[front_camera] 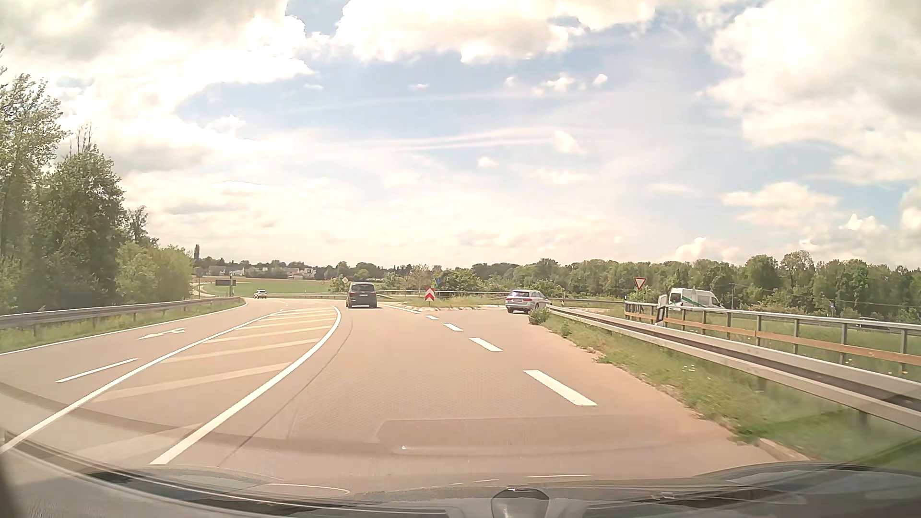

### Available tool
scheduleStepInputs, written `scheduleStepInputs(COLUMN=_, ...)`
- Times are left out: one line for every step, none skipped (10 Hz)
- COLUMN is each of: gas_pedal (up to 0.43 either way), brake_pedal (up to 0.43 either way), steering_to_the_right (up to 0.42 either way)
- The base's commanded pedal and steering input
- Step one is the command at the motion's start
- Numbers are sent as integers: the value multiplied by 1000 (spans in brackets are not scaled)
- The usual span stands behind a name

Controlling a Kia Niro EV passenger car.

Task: Follow the waypoints while adhering to traffic rules and regulations

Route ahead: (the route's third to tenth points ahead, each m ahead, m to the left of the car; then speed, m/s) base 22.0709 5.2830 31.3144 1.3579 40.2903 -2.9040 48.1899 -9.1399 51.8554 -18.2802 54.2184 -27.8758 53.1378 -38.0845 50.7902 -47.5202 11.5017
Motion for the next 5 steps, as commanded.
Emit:
scheduleStepInputs(gas_pedal=0, brake_pedal=0, steering_to_the_right=-7)
scheduleStepInputs(gas_pedal=0, brake_pedal=0, steering_to_the_right=-7)
scheduleStepInputs(gas_pedal=0, brake_pedal=0, steering_to_the_right=-6)
scheduleStepInputs(gas_pedal=0, brake_pedal=0, steering_to_the_right=-4)
scheduleStepInputs(gas_pedal=0, brake_pedal=0, steering_to_the_right=-3)
